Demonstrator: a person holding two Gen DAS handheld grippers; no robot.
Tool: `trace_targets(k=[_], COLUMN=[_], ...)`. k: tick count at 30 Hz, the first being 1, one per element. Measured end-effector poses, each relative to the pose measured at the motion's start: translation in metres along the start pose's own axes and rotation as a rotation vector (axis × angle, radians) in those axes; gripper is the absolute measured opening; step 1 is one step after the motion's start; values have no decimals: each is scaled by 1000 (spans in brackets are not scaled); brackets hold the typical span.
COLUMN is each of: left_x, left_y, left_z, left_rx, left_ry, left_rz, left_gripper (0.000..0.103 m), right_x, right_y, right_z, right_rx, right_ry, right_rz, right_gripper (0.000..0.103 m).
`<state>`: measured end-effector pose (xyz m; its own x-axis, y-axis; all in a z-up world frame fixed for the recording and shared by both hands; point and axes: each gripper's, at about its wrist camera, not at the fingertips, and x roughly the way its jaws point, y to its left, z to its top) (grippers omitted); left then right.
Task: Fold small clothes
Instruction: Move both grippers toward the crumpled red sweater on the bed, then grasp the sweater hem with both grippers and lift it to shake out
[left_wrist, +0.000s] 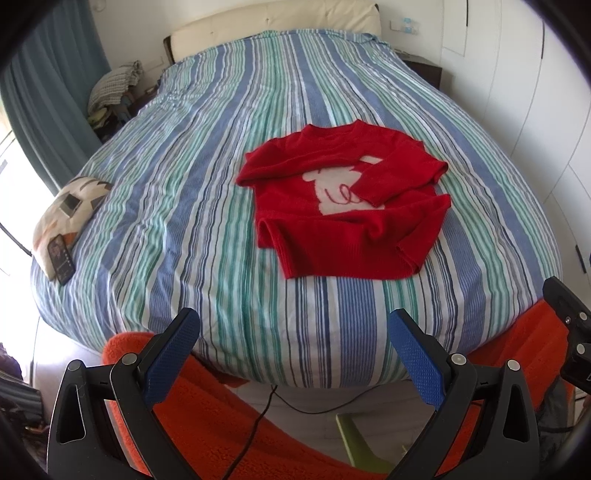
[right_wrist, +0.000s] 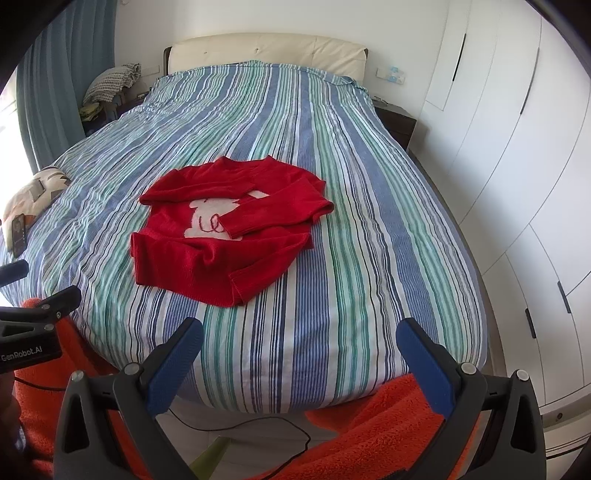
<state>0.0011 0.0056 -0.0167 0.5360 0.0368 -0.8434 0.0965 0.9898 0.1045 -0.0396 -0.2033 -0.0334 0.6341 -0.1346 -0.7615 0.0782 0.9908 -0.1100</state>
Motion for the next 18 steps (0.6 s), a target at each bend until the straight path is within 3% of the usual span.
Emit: trace_targets(k=[5, 8, 11, 14, 16, 18], left_x=[2, 4, 33, 89, 125, 152], left_y=[-3, 1, 16, 53, 74, 79], left_z=[-5, -2, 5, 14, 16, 17], left_rx=[14, 51, 136, 56, -46, -102], left_ry=[-6, -71, -158, -50, 36, 73], left_rz=[-19, -14, 44, -45, -158, -212], left_gripper=[102, 102, 102, 102, 102, 101], right_x=[-1, 0, 9, 54, 96, 139], right_y=[1, 1, -9, -22, -21, -9], right_z=[1, 2, 5, 5, 1, -3], right_rx=[-5, -20, -57, -48, -25, 1], right_ry=[-2, -17, -141, -139, -62, 34], right_rz=[0, 19, 91, 228, 305, 375], right_gripper=[103, 103, 103, 103, 103, 103])
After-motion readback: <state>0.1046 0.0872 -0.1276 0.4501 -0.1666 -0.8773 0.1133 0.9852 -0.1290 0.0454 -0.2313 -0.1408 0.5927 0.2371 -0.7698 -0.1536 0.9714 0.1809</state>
